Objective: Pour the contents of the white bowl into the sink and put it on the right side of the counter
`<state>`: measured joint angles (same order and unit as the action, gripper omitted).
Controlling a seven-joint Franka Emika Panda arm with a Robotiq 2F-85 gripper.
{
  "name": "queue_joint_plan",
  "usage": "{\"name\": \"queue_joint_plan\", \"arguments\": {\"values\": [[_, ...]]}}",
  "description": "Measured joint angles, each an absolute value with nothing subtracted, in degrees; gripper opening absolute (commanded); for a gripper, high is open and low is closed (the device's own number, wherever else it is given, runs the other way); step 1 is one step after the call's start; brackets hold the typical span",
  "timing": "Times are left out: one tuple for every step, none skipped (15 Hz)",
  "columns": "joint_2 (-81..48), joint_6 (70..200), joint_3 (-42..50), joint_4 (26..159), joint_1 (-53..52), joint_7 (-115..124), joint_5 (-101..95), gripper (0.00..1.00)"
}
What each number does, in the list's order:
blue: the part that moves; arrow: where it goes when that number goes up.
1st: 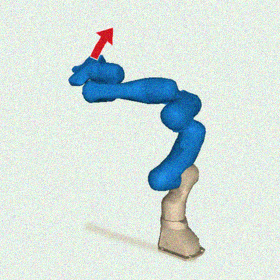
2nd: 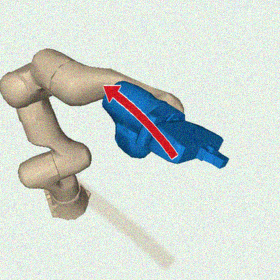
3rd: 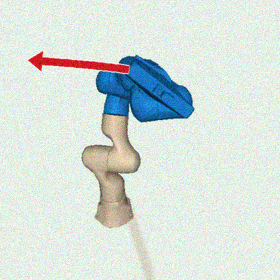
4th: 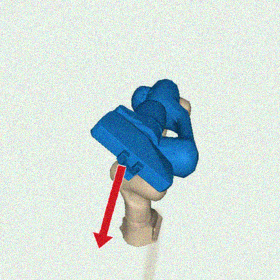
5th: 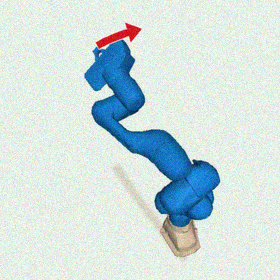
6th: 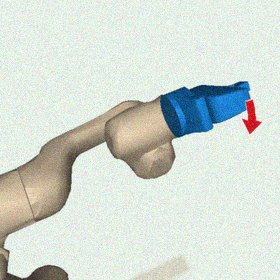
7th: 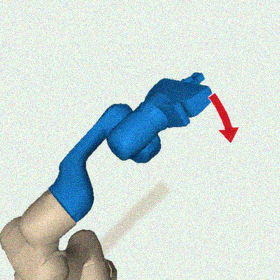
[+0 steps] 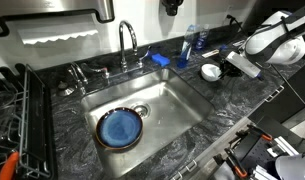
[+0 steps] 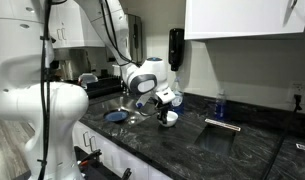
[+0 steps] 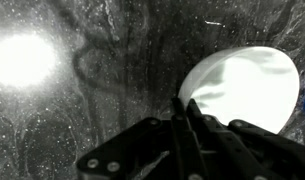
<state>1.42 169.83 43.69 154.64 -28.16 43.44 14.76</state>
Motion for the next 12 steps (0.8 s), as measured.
{"name": "queue_joint_plan", "arguments": {"values": [[1.5, 169.8, 44.1, 154.7, -28.1, 43.6, 13.9, 0.34], [1.5, 169.8, 44.3, 154.7, -28.1, 43.6, 13.3, 0.4], [1.5, 169.7, 44.5, 154.7, -28.1, 43.7, 12.6, 0.47], [1.4, 169.7, 44.6, 154.8, -28.1, 43.7, 12.0, 0.54], [1.4, 169.6, 44.7, 154.9, -28.1, 43.8, 11.4, 0.62], [1.4, 169.6, 44.7, 154.9, -28.1, 43.8, 10.8, 0.69], [1.4, 169.6, 44.7, 155.0, -28.1, 43.9, 10.2, 0.76], [1.4, 169.6, 44.7, 155.0, -28.1, 44.0, 9.7, 0.82], [1.4, 169.6, 44.8, 155.0, -28.1, 44.1, 9.1, 0.9], [1.4, 169.6, 44.8, 155.0, -28.1, 44.3, 8.6, 0.96], [1.4, 169.7, 44.8, 155.0, -28.1, 44.7, 8.0, 0.99], [1.5, 169.8, 44.8, 154.9, -28.1, 45.1, 7.2, 1.0]]}}
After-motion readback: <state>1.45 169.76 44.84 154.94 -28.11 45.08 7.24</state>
